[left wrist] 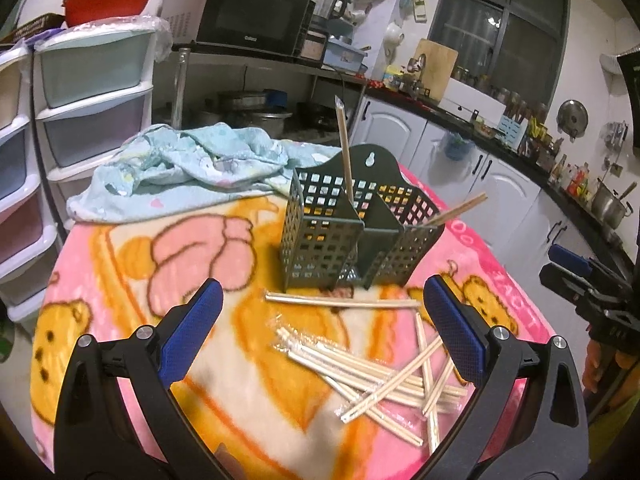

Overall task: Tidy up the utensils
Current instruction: 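Move both open tools back down toward the chopstick pile, then close the left tool on a wrapped chopstick while the right tool grasps another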

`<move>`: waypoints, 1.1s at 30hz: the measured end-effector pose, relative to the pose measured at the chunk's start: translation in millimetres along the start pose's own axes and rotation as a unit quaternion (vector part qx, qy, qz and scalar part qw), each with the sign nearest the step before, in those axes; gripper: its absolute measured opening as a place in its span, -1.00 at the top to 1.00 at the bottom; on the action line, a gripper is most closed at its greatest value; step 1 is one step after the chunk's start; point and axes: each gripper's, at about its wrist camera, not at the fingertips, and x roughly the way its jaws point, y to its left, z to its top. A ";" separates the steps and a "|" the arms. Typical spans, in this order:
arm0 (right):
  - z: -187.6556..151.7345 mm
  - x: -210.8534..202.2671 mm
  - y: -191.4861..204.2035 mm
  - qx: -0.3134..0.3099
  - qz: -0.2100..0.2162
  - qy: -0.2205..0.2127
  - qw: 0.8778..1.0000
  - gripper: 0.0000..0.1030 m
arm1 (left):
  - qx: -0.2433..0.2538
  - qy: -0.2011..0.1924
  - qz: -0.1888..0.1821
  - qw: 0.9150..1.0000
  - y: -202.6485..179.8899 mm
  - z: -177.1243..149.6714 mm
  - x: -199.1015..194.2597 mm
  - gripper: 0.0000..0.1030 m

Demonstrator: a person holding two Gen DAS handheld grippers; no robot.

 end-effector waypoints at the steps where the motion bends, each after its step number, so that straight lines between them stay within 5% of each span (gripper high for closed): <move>1: -2.5 1.3 1.2 -0.002 0.001 0.004 1.000 -0.55 | 0.001 0.002 0.001 1.000 -0.2 -1.9 0.3 -0.79; 29: -60.3 82.5 -15.7 0.014 0.019 0.132 0.991 -0.52 | -0.018 0.096 -0.009 0.995 24.6 -52.5 51.7 -0.79; 33: -62.3 99.1 -33.0 0.034 0.018 0.151 0.988 -0.44 | -0.037 0.108 -0.026 0.993 30.1 -55.1 61.5 -0.55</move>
